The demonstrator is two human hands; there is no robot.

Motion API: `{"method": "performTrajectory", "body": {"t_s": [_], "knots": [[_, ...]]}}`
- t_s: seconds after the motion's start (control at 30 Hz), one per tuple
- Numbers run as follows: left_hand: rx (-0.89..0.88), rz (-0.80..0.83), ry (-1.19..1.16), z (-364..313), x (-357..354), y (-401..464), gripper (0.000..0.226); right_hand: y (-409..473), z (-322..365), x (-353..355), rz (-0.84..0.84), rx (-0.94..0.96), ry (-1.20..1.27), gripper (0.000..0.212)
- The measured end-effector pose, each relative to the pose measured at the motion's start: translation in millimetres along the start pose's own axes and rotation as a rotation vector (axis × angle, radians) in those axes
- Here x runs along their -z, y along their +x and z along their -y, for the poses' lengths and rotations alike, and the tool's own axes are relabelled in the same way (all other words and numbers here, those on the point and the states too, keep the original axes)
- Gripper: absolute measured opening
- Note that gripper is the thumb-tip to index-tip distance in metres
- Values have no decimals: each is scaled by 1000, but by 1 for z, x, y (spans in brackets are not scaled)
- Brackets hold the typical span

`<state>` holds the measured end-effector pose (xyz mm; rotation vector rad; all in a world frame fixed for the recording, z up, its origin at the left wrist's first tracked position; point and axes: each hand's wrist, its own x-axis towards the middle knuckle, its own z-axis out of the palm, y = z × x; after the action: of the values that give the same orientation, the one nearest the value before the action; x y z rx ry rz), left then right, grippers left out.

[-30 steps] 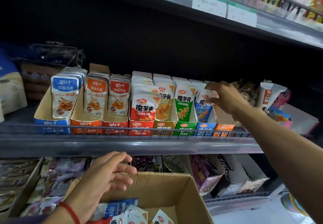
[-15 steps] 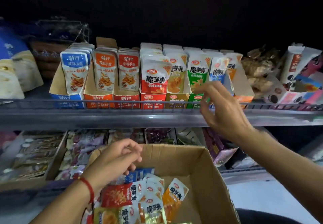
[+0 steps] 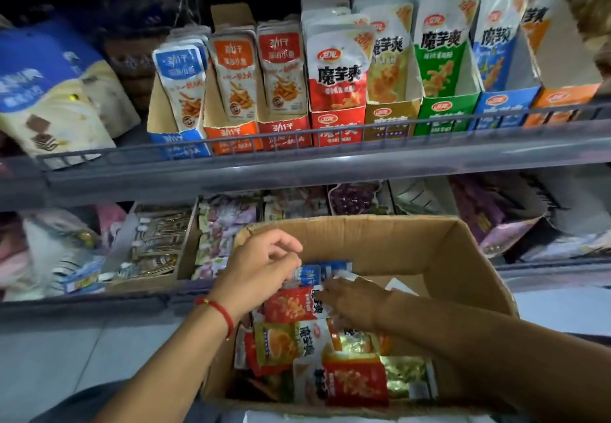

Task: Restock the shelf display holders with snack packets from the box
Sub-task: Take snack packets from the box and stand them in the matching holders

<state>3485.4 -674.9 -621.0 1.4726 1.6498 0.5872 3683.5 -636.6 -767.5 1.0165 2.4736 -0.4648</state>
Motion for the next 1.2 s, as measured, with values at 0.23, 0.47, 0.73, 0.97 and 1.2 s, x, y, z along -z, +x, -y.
{"method": "performTrajectory", "body": {"t_s": [0.23,0.47,0.73,0.97,1.2], "knots": [[7,7,31,7,-2,5,12,-5,-11,-21,21,59,-148,94],[-4,14,51,9,-7,5,12,-20,-21,-13,-87,-62,6,97],[-15,42,111,5,-11,1,13,-64,-34,38,-114,-215,347,47],[-254,208,271,-10,-41,-9,39,-129,-41,101,-282,-167,575,16],[-82,285,-115,-31,-66,-11,28,-154,-34,122,-553,-219,899,46]]}}
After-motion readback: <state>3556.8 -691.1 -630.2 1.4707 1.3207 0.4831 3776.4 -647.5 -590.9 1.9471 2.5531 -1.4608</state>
